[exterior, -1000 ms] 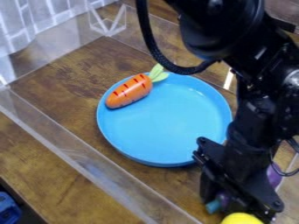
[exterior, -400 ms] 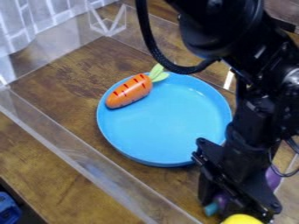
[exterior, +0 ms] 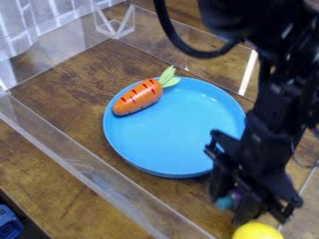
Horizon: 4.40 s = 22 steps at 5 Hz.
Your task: Put the lemon on the blue tray
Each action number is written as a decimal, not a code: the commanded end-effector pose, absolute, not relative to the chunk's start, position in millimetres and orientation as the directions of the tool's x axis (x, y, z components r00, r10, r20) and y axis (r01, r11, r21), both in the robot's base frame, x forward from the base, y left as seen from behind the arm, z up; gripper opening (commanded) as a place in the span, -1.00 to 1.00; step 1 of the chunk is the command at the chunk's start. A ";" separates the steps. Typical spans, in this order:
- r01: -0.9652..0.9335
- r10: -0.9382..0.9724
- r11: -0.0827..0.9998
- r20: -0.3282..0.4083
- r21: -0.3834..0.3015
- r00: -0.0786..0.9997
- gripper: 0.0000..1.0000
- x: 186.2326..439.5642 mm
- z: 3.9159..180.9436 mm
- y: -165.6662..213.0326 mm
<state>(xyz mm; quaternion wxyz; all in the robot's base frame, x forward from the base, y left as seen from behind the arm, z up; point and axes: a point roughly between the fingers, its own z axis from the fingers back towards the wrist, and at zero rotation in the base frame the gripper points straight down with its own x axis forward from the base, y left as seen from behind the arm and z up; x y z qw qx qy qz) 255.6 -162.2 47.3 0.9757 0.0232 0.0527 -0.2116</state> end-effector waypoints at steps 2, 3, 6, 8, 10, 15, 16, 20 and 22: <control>0.348 -0.348 0.932 -0.019 0.103 0.937 -1.00 276.4 139.5 -129.0; 0.370 -0.369 0.924 -0.023 0.096 0.929 1.00 274.3 119.5 -141.0; 0.499 -0.499 0.864 -0.013 0.061 0.866 1.00 260.5 66.6 -176.1; 0.533 -0.532 0.844 -0.029 0.060 0.846 1.00 263.2 42.8 -177.6; 0.550 -0.548 0.834 -0.045 0.049 0.835 1.00 265.6 32.4 -176.8; 0.550 -0.544 0.833 -0.087 0.062 0.834 -1.00 268.9 50.0 -163.7; 0.548 -0.541 0.834 -0.102 0.069 0.835 -1.00 269.6 57.5 -160.3; 0.573 -0.561 0.813 -0.123 0.102 0.819 -1.00 270.2 53.7 -158.7; 0.583 -0.569 0.803 -0.133 0.120 0.811 -1.00 270.5 52.6 -157.6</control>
